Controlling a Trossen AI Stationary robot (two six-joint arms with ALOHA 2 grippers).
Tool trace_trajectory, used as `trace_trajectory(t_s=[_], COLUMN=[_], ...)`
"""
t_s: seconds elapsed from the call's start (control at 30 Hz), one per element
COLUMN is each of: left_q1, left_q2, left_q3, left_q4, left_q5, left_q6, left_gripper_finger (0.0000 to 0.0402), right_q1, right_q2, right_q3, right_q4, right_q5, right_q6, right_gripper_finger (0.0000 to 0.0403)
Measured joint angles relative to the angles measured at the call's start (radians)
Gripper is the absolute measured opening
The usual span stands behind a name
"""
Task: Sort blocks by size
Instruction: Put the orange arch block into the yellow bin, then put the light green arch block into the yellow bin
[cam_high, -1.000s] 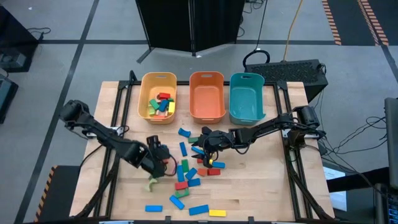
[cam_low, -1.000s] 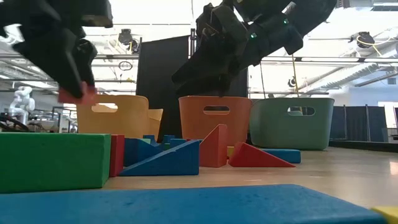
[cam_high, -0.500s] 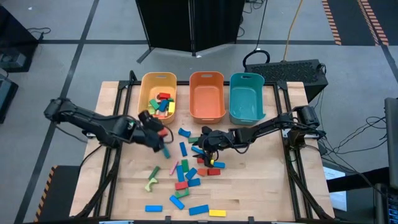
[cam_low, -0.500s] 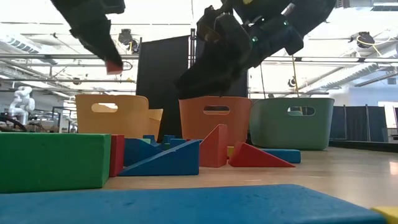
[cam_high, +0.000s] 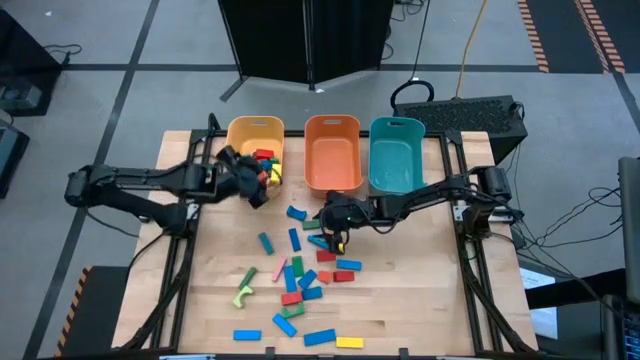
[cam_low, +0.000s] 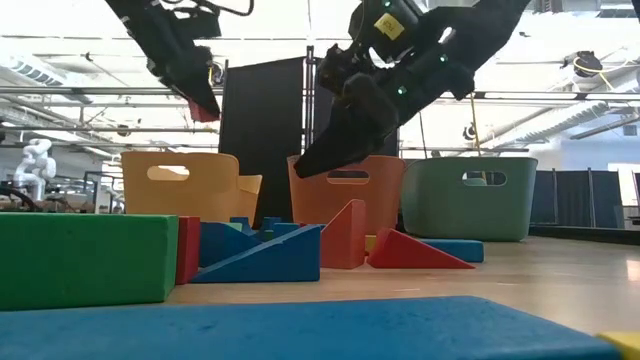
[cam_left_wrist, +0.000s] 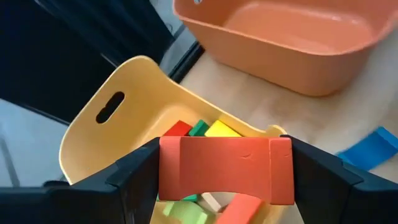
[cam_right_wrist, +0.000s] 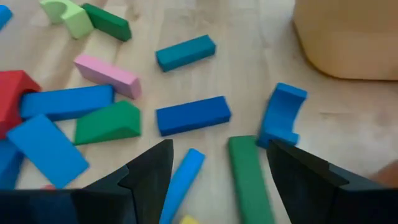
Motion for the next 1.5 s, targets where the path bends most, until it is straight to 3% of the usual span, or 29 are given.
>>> trace_trajectory(t_s=[0.3, 0.63, 0.87, 1.1, 1.5], left_q1=[0.319, 0.524, 0.618, 0.688, 0.732], left_q2=[0.007, 0.133, 0.248, 0.328, 0.411], left_q3=[0.0, 0.0, 0.0, 0.0, 0.0], left_q4=[0.078, 0.165, 0.163, 0.164, 0.172], left_q5=[0.182, 0.467, 0.484, 0.573, 0.575], left_q6=[0.139, 0.264, 0.272, 0.271, 0.262], left_gripper_finger=[0.029, 0.029, 0.029, 0.0293, 0.039], right_q1=[-0.066, -0.073, -0.084, -0.079, -0.078], right_q2=[0.0, 0.0, 0.0, 0.0, 0.0], right_q3=[0.0, 0.001, 0.001, 0.001, 0.001], right_q4=[0.01, 0.011, 0.007, -0.008, -0.008], right_q5=[-0.01, -0.007, -0.006, -0.003, -0.002], right_q6=[-0.094, -0.117, -0.122, -0.104, -0.058], right_gripper_finger=[0.0247, 0.0247, 0.0247, 0.0247, 0.0247])
